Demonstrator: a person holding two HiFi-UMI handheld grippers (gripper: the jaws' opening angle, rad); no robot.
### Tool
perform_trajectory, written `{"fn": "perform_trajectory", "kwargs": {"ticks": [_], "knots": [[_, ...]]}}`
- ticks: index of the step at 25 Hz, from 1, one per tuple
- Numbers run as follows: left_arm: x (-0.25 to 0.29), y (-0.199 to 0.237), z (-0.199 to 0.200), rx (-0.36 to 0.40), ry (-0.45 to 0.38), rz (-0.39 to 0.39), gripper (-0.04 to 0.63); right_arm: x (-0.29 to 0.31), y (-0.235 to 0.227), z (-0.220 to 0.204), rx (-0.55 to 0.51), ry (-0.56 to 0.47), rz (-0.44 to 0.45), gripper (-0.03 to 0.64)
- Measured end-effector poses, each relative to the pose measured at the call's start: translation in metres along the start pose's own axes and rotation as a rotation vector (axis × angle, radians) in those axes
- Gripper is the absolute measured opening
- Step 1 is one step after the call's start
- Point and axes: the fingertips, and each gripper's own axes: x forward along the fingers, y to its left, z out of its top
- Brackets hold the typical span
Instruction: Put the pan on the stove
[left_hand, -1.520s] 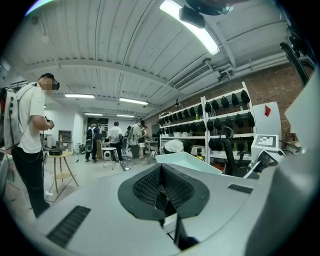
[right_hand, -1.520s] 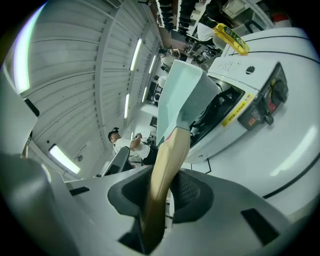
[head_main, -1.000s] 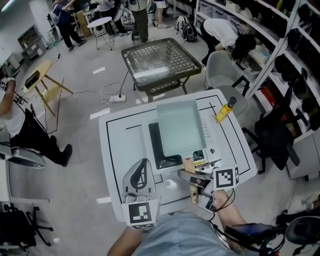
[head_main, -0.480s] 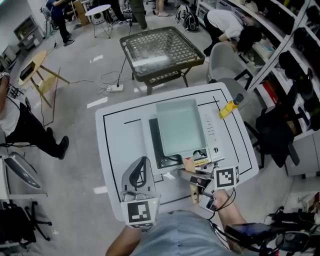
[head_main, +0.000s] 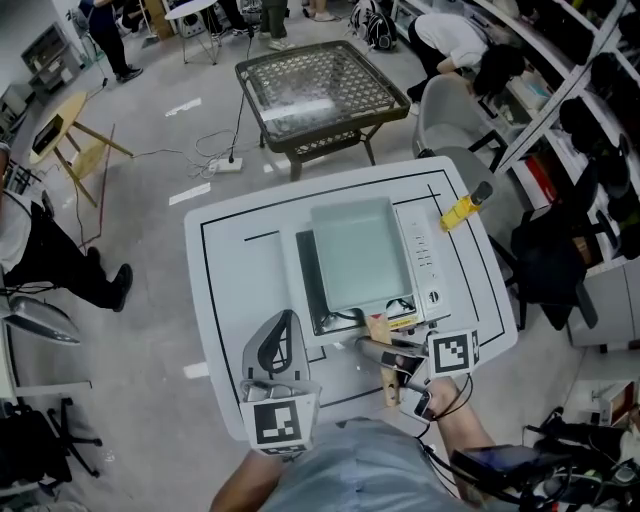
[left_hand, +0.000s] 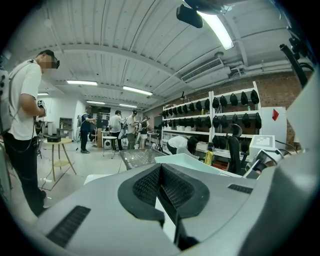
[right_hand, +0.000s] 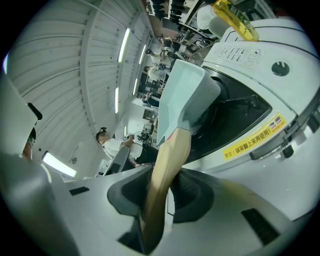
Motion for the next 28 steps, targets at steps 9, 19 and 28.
{"fn": "perform_trajectory", "kwargs": {"ticks": [9,19,28], "knots": [[0.008,0.004,-0.003,-0.013,0.012,-0.001,0.018,0.003,0.002,0.003,0.005,0.028,0.017,0.124],[0.008,0.004,-0.004,-0.023,0.02,0.003,0.018,0.001,0.003,0.003,0.072,0.042,0.06,0.124],[0.006,-0.007,-0.006,-0.005,0.015,-0.023,0.018,-0.009,-0.003,0.007,0.06,-0.03,0.082,0.21]]}}
